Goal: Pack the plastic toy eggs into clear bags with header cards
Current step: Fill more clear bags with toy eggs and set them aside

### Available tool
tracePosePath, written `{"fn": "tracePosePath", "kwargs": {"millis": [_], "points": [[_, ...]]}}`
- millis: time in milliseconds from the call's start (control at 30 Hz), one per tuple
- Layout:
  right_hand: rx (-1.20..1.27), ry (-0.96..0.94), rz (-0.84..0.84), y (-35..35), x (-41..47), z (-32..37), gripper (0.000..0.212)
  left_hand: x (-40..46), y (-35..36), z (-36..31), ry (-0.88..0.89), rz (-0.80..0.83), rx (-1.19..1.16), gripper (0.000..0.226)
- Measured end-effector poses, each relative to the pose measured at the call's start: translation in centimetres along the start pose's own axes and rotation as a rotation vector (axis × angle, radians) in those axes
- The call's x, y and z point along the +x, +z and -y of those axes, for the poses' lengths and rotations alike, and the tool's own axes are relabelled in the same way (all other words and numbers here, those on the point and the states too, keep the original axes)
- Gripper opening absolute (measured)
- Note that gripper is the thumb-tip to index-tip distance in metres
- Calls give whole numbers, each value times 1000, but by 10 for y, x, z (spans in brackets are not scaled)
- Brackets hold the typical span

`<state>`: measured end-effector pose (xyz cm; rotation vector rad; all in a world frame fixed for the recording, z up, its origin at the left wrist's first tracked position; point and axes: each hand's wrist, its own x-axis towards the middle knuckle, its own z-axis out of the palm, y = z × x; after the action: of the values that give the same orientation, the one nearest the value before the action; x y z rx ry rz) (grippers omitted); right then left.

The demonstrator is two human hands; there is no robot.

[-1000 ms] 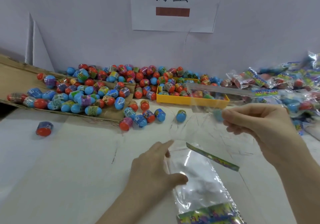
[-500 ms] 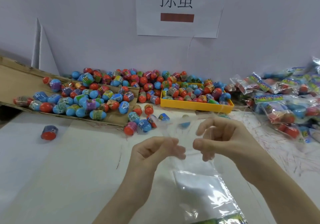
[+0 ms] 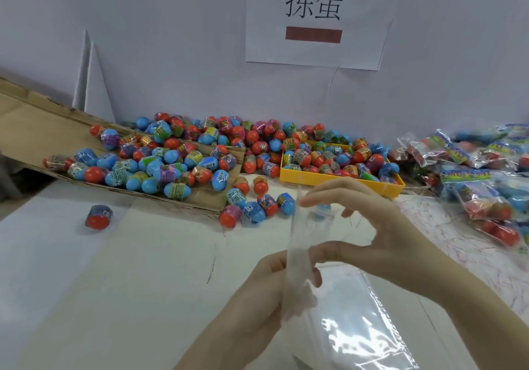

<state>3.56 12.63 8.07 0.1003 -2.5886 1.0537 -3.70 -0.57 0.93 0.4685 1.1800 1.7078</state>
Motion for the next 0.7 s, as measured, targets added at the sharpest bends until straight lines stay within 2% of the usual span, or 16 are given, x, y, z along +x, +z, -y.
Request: {"fn": "tracePosePath", "kwargs": {"millis": [67,133,200,233,300,367,433,467,533,600,667,700], "points": [[10,105,-50,6,6,1,59,1,-1,1,-10,49,-10,10],[214,286,-96,8,8,0,69,5,1,3,-55,41,-43,9],[450,380,-46,7,9,-2,61,8,3,4,-84,-13,-32,11],[473,378,-34,6,9,-3,53,10,3,5,-66,-55,28,14],[442,376,-65,2,11,-3,45,14,1,5,4,-169,92,26],[395,410,-98,-6,16,-5,44,17,-9,0,33,-281,-43,44],[323,460,-50,-13,25,-11,40,13,-15,-13,-27,-206,-142,63],[258,494,11,-15,30,-16,38,11,-15,-19,-54,-157,-118,68],[159,550,165,-15,38,-25,36,8,-15,-20,-24,-160,49,62],[156,561,201,-10,48,-33,42,6,-14,-14,86,-245,182,41],[277,546,-62,-4,62,-52,52,6,-15,-9,128,-272,204,16],[301,533,-197,2,70,-63,48,6,-15,-7,133,-272,208,10]]}}
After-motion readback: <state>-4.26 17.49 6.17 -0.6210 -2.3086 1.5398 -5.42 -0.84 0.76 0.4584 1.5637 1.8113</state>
